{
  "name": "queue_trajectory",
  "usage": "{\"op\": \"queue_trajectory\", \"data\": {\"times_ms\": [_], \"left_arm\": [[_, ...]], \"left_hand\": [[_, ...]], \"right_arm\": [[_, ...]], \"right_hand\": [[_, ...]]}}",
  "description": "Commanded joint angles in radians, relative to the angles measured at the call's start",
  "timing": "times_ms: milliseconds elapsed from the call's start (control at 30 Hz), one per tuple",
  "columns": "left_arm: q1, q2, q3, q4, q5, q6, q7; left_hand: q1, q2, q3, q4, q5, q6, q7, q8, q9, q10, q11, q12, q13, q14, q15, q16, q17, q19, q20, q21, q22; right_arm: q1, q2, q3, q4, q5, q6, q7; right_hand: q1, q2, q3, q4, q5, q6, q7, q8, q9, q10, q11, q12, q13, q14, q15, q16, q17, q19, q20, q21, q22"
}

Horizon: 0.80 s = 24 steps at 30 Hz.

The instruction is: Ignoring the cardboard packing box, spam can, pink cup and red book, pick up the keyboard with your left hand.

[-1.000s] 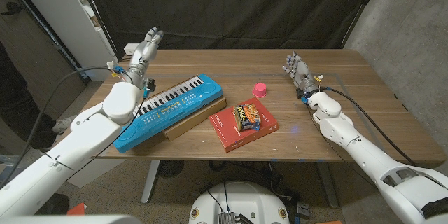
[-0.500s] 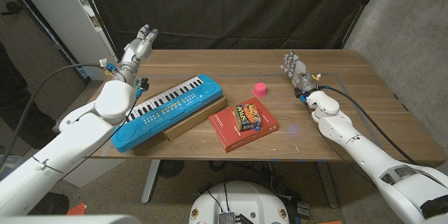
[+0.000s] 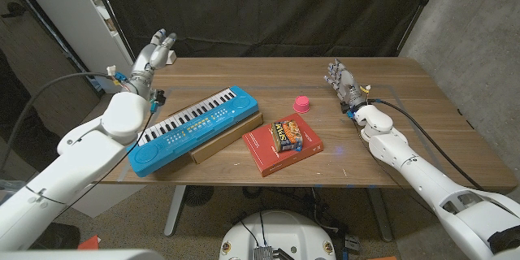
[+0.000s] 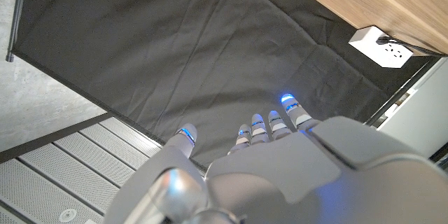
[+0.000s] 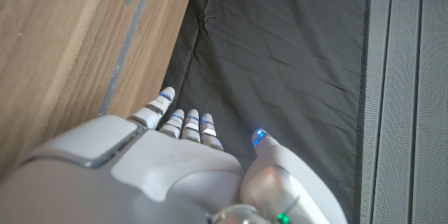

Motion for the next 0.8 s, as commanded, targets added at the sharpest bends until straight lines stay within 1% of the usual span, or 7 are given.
{"op": "queue_trajectory", "data": {"times_ms": [33, 133, 200, 467, 600, 667, 800], "left_arm": [[0.043, -0.005, -0.08, -0.045, -0.046, 0.094, -0.046], [0.051, -0.001, -0.11, -0.064, -0.072, 0.136, -0.068], [0.052, 0.0, -0.125, -0.07, -0.091, 0.155, -0.085], [0.046, 0.002, -0.177, -0.073, -0.187, 0.235, -0.149], [0.04, 0.015, -0.197, -0.072, -0.23, 0.272, -0.179], [0.039, 0.026, -0.203, -0.073, -0.242, 0.289, -0.188], [0.035, 0.039, -0.212, -0.076, -0.263, 0.317, -0.195]], "left_hand": [[0.012, -0.001, 0.001, -0.008, -0.005, -0.002, 0.004, 0.002, 0.002, -0.002, -0.003, 0.003, 0.004, 0.001, 0.005, -0.004, 0.003, -0.003, 0.006, 0.002, 0.002], [0.02, -0.009, -0.001, -0.02, -0.012, 0.017, 0.001, 0.006, 0.002, 0.017, -0.008, 0.006, 0.005, 0.022, 0.002, 0.0, 0.002, 0.011, 0.013, 0.003, 0.002], [0.032, -0.02, -0.003, -0.036, -0.021, 0.038, -0.005, 0.011, 0.002, 0.038, -0.012, 0.011, 0.005, 0.038, -0.002, 0.0, 0.002, 0.025, 0.018, 0.003, 0.001], [0.053, -0.033, -0.002, -0.062, -0.033, 0.055, 0.006, 0.011, 0.003, 0.058, 0.014, 0.013, 0.006, 0.059, 0.011, 0.0, 0.001, 0.043, 0.023, 0.002, 0.001], [0.063, -0.036, -0.001, -0.073, -0.038, 0.061, 0.015, 0.011, 0.003, 0.063, 0.019, 0.012, 0.006, 0.064, 0.012, -0.002, 0.001, 0.052, 0.025, 0.002, 0.001], [0.068, -0.038, 0.0, -0.078, -0.04, 0.063, 0.015, 0.011, 0.003, 0.066, 0.019, 0.012, 0.006, 0.066, 0.013, -0.002, 0.001, 0.048, 0.017, -0.001, 0.001], [0.088, -0.055, -0.001, -0.103, -0.047, 0.065, 0.021, 0.009, 0.004, 0.075, 0.026, 0.012, 0.007, 0.077, 0.012, -0.003, 0.001, 0.058, 0.02, -0.004, 0.0]], "right_arm": [[-0.004, -0.005, -0.004, -0.014, -0.005, -0.011, -0.006], [-0.005, -0.005, -0.005, -0.017, -0.006, -0.012, -0.008], [-0.006, -0.006, -0.007, -0.019, -0.009, -0.014, -0.008], [-0.01, -0.009, -0.007, -0.029, -0.011, -0.017, -0.016], [-0.01, -0.009, -0.007, -0.028, -0.012, -0.018, -0.016], [-0.009, -0.008, -0.008, -0.027, -0.012, -0.019, -0.016], [-0.006, -0.004, -0.009, -0.022, -0.012, -0.019, -0.015]], "right_hand": [[0.003, 0.042, 0.004, -0.005, 0.004, 0.009, 0.002, -0.005, 0.006, 0.004, 0.006, 0.0, 0.002, 0.003, 0.002, 0.002, 0.001, 0.009, -0.025, 0.003, 0.004], [0.003, 0.041, 0.004, -0.005, 0.004, 0.009, 0.002, -0.005, 0.006, 0.004, 0.007, 0.0, 0.002, 0.004, 0.002, 0.002, 0.001, 0.009, -0.024, 0.003, 0.004], [0.003, 0.041, 0.004, -0.005, 0.004, 0.009, 0.002, -0.005, 0.006, 0.003, 0.009, 0.0, 0.002, 0.004, 0.003, 0.002, 0.001, 0.009, -0.024, 0.003, 0.004], [0.004, 0.039, 0.003, -0.006, 0.005, 0.009, 0.003, -0.006, 0.006, 0.004, 0.008, -0.001, 0.002, 0.004, 0.004, 0.001, 0.001, 0.009, -0.024, 0.003, 0.004], [0.004, 0.039, 0.003, -0.007, 0.005, 0.009, 0.003, -0.007, 0.006, 0.005, 0.008, -0.001, 0.002, 0.004, 0.003, 0.001, 0.001, 0.01, -0.024, 0.003, 0.004], [0.004, 0.039, 0.003, -0.007, 0.005, 0.01, 0.003, -0.007, 0.006, 0.005, 0.008, -0.001, 0.002, 0.004, 0.004, 0.001, 0.001, 0.009, -0.024, 0.003, 0.004], [0.004, 0.039, 0.003, -0.007, 0.005, 0.01, 0.004, -0.007, 0.006, 0.005, 0.007, -0.001, 0.002, 0.004, 0.003, 0.001, 0.001, 0.009, -0.024, 0.003, 0.004]]}}
